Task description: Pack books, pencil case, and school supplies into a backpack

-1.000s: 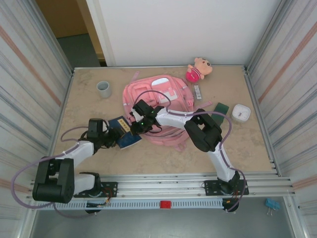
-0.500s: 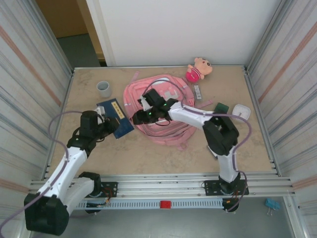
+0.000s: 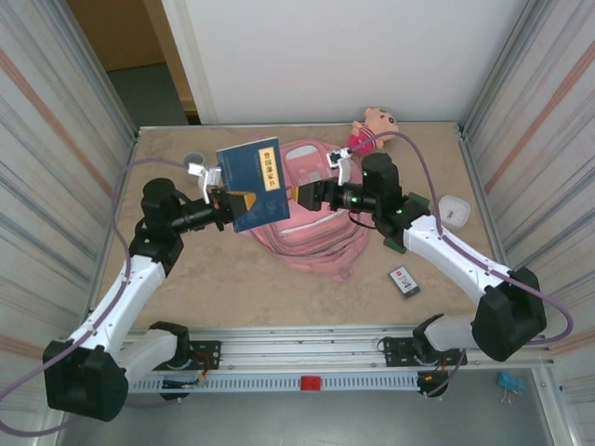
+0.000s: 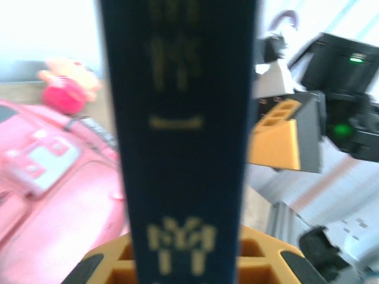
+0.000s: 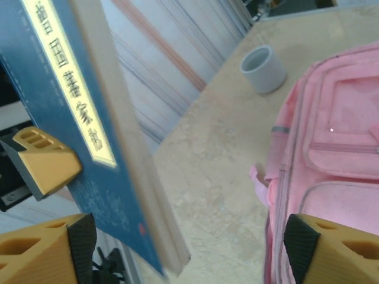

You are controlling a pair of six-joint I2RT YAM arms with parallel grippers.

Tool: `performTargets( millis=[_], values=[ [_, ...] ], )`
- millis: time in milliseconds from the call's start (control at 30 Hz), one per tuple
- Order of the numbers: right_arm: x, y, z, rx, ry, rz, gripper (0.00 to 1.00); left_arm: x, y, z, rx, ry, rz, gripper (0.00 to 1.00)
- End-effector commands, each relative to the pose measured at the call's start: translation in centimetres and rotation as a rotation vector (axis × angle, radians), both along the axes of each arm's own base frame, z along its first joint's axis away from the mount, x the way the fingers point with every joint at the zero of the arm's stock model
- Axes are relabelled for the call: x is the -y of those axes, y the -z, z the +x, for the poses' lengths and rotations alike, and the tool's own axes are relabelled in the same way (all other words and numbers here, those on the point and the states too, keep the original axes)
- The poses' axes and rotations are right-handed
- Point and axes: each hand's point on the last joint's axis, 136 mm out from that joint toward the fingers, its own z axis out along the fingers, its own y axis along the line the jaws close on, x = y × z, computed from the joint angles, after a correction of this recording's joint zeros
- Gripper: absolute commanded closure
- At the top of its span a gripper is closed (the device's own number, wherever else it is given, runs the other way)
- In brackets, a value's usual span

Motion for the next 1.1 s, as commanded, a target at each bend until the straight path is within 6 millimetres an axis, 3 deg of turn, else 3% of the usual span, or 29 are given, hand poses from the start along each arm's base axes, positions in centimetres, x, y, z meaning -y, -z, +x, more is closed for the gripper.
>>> performTargets(
  millis=[0,167,333,433,500,567,633,700,767,867,1067],
  values=[
    [-0.4,-4.1,-2.3,0.069,-0.168,0.165,0.09,2.1,-5.4,-2.8,0.176,0.196,-0.06,0.99],
    [-1.0,-5.5,-3.7,0.113,-0.277,0.211,0.07,2.9,-6.6,-3.0,0.186,0.233,-0.095,0.98],
    [-1.2,-6.7,-5.8,0.158,-0.411,0.265,0.1,3.7,-6.1,-2.3,0.148,0.232,-0.109,0.95],
    [-1.5,-6.9,-6.5,0.168,-0.451,0.269,0.18,4.1,-5.8,-1.9,0.133,0.228,-0.117,0.94],
    [-1.8,-6.7,-6.5,0.159,-0.45,0.268,0.36,4.4,-5.7,-1.8,0.13,0.236,-0.119,0.93],
    [-1.7,-6.4,-5.8,0.157,-0.416,0.265,0.71,4.5,-5.5,-1.6,0.124,0.234,-0.11,0.9],
    [-1.6,-5.3,-5.0,0.152,-0.365,0.22,1.0,4.2,-4.8,-0.9,0.122,0.187,-0.073,0.69],
    [-1.2,-3.9,-4.8,0.177,-0.329,0.157,1.0,3.5,-3.5,-0.3,0.127,0.108,0.005,0.44],
    [0.0,-2.6,-4.7,0.231,-0.273,0.091,1.0,2.6,-2.2,-0.3,0.173,0.05,0.113,0.27],
    [1.8,-0.8,-5.1,0.334,-0.225,-0.049,1.0,1.7,-0.7,-1.1,0.271,0.043,0.275,0.2],
    [5.1,2.7,-5.0,0.496,-0.181,-0.423,1.0,0.7,0.5,-2.3,0.476,0.102,0.572,0.17]
  ],
)
